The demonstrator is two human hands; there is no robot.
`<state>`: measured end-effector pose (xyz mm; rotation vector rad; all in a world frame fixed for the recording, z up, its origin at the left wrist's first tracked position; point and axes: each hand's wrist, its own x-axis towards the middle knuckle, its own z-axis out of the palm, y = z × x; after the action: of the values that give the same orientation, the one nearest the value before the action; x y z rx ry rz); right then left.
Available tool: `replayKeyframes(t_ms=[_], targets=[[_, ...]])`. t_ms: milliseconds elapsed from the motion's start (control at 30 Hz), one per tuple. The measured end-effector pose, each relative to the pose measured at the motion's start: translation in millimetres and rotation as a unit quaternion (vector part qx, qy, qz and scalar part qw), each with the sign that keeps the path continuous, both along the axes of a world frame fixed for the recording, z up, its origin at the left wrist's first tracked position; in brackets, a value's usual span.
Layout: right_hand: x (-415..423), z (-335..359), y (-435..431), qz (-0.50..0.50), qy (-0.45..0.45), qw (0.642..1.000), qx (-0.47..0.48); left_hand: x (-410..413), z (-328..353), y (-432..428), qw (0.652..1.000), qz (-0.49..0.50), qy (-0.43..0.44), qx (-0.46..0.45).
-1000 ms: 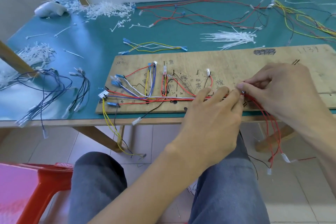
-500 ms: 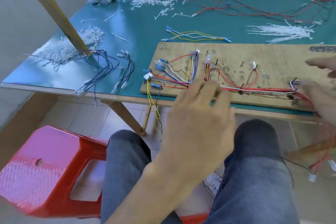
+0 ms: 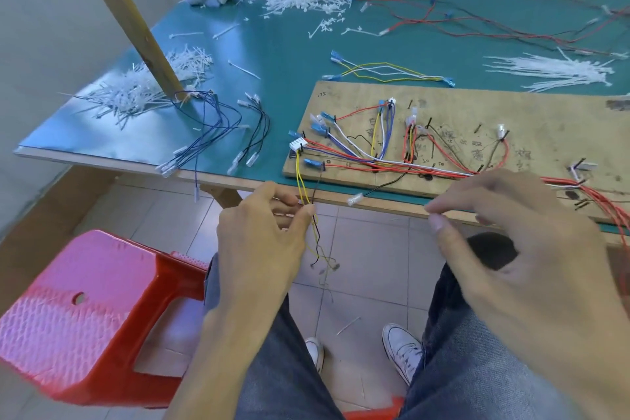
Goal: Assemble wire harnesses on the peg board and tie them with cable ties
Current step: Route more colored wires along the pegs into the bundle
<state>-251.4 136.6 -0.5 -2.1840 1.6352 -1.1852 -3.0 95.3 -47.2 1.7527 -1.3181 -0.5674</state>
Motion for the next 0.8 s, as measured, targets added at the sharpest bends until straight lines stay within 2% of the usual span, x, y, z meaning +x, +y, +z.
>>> replayKeyframes(t_ms=[200,333,433,500,667,733,800], targets=[[20.2,-1.0,-2.8,0.018,0.004,1.0,0.024,6.8,2.9,0.7,0.998,-0.037,0.058,-0.004],[58.1,-16.3,1.2,0.068,0.004,0.993,0.099,9.7,16.4,3.2,0.985,-0.061,0.159,-0.006],[90.5,-20.5,-4.3,0.114,0.012,0.973,0.198,8.7,28.2,0.2,0.975,-0.072,0.208,-0.004],[106.1,-26.1,-7.0,0.141,-0.004,0.954,0.264,9.5,33.1,-2.8,0.97,-0.08,0.228,-0.001],[89.4,-26.7,0.2,0.189,-0.148,0.887,0.393,10.4,38.1,-7.2,0.97,-0.083,0.227,-0.002],[68.7,-24.7,8.9,0.224,-0.187,0.848,0.443,10.3,38.0,-7.9,0.969,-0.078,0.232,-0.008],[45.2,-19.6,16.2,0.268,-0.256,0.793,0.484,7.9,38.1,-7.7,0.966,-0.078,0.245,-0.012]])
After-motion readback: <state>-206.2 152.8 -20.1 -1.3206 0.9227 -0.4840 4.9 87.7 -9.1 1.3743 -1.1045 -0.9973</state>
